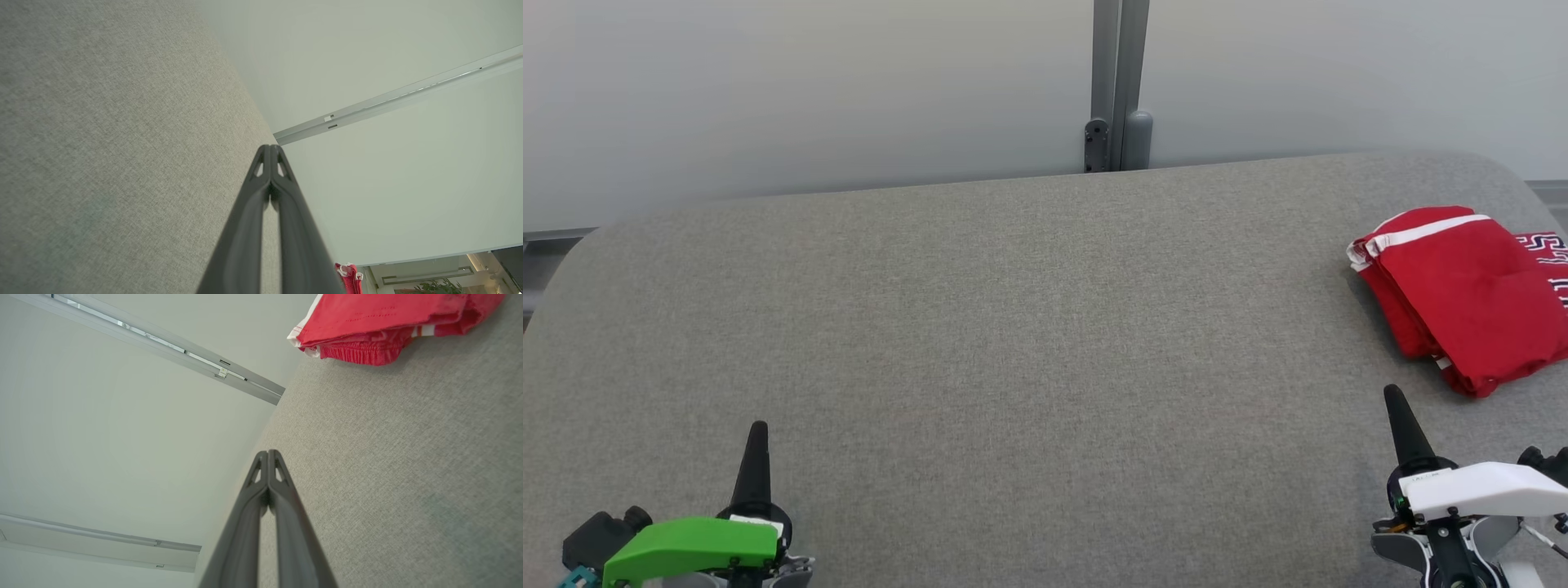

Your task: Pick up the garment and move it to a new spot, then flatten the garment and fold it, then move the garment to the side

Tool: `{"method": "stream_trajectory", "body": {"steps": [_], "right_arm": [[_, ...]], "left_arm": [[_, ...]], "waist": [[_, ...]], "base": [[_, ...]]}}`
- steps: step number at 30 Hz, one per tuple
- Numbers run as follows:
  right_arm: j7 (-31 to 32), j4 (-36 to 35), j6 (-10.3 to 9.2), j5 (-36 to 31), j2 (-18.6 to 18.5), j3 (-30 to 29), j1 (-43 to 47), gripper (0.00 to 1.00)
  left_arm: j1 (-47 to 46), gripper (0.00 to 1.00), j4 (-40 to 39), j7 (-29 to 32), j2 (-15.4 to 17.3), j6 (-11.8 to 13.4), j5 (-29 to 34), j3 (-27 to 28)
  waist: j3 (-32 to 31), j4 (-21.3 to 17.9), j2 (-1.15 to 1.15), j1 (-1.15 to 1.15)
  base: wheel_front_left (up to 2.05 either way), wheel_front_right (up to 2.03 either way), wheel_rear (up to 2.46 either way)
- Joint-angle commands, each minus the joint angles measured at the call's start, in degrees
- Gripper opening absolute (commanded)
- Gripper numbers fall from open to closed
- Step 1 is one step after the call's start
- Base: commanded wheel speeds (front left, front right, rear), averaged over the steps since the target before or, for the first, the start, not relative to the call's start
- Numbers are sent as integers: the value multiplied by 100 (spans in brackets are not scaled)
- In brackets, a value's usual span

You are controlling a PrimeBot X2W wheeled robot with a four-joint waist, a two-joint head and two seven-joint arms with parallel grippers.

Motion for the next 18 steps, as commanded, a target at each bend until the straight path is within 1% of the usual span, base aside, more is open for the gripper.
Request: {"method": "stream_trajectory", "body": {"steps": [1,18], "right_arm": [[45,-13,4,179,-25,1,-132,0],[267,80,3,1138,-22,5,-274,0]], "left_arm": [[-166,0,-62,31,31,-32,-184,38],[-298,0,-65,257,36,-48,-992,132]], "waist": [[3,-3,0,0],[38,-39,0,0]], "base": [[0,0,0],[0,0,0]]}}
